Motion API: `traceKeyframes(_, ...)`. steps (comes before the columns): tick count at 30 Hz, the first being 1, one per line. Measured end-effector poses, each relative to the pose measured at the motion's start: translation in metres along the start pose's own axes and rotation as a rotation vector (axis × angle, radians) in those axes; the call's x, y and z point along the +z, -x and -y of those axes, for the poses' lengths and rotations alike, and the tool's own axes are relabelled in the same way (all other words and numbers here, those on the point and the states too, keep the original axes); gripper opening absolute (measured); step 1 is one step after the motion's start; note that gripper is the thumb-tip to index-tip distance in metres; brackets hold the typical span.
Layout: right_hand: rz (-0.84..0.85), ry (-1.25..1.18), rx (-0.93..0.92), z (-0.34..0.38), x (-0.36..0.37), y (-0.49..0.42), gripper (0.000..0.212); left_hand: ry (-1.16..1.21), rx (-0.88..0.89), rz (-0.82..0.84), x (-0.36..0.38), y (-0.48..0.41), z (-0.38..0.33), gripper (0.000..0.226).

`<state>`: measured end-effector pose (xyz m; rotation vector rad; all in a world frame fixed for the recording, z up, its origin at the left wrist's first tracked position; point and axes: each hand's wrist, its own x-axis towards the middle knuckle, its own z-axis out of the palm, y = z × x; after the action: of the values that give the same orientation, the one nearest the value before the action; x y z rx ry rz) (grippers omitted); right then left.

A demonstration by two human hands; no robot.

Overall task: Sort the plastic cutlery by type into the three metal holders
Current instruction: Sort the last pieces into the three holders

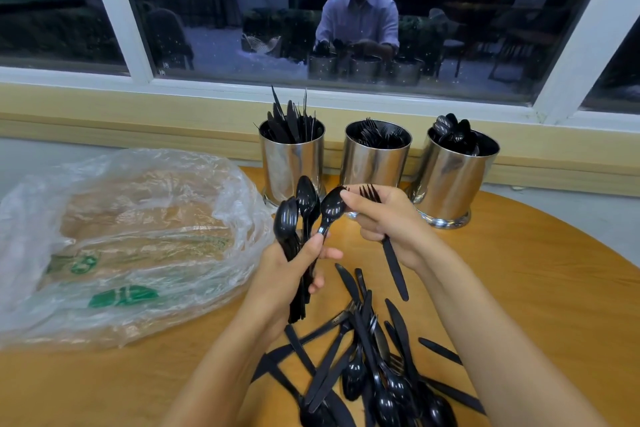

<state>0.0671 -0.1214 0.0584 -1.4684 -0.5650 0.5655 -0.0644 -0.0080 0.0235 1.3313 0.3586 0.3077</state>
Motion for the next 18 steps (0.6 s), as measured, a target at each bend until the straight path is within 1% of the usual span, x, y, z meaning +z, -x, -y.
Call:
traceKeyframes(4,-0.202,0.074,-0.065,-0.004,-0.003,-0.010,0.010,0.016,-0.015,-0.012,0.004,-0.008,0.001,0.032)
traceKeyframes(6,-0.273,0.106,-0.100,-0.006,-0.001,-0.016,0.012,-0.006,-0.014,-0.015,0.007,-0.013,0.002,0.034)
traceKeyframes(9,-0.262,0.050,-0.088,-0.009,0.002,-0.023,0.016,0.013,-0.023,-0.012,0.017,-0.021,0.005,0.035)
traceKeyframes(11,-0.223,-0.087,-0.052,-0.011,0.003,-0.029,0.018,0.073,-0.035,-0.012,0.024,-0.025,0.007,0.032)
traceKeyframes(13,-0.234,-0.193,-0.048,-0.015,0.004,-0.036,0.019,0.115,-0.045,0.003,0.029,-0.030,0.009,0.032)
traceKeyframes(16,-0.283,-0.198,-0.122,-0.017,0.005,-0.041,0.024,0.109,-0.065,0.007,0.034,-0.036,0.011,0.039)
traceKeyframes(18,-0.289,-0.129,-0.157,-0.018,0.001,-0.043,0.028,0.079,-0.068,-0.008,0.036,-0.040,0.013,0.041)
